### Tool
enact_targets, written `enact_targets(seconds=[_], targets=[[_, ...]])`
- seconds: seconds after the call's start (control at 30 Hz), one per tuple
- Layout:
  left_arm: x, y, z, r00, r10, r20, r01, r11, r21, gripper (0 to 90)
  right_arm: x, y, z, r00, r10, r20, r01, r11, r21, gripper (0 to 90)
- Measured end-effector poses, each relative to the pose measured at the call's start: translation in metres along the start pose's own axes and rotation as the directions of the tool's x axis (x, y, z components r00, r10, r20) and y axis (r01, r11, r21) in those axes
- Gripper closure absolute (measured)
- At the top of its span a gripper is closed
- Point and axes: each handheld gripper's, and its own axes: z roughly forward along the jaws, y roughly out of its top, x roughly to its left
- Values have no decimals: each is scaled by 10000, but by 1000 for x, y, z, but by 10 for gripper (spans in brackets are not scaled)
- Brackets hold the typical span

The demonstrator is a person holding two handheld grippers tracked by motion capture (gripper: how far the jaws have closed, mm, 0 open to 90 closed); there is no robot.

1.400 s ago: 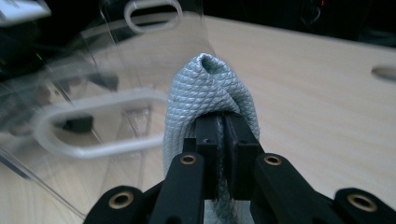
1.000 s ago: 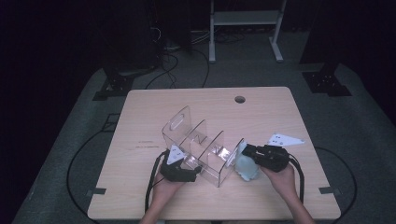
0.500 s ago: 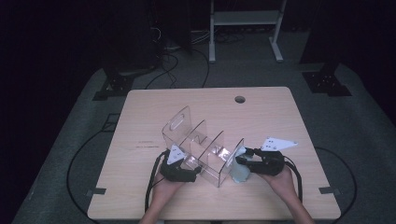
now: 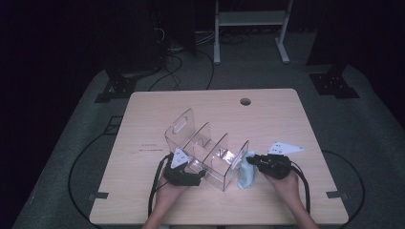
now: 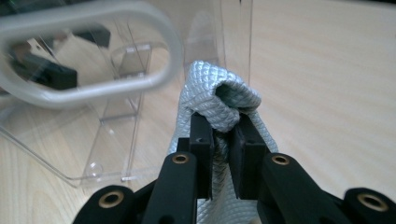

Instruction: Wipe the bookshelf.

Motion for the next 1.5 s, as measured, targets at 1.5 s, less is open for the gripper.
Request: enact_targets(seconds=[1.5], targets=[[1,1,0,9997,-201,-156,201,9998,50,77,20,-14,20,9981,15,-618,54,9938,1109,806]])
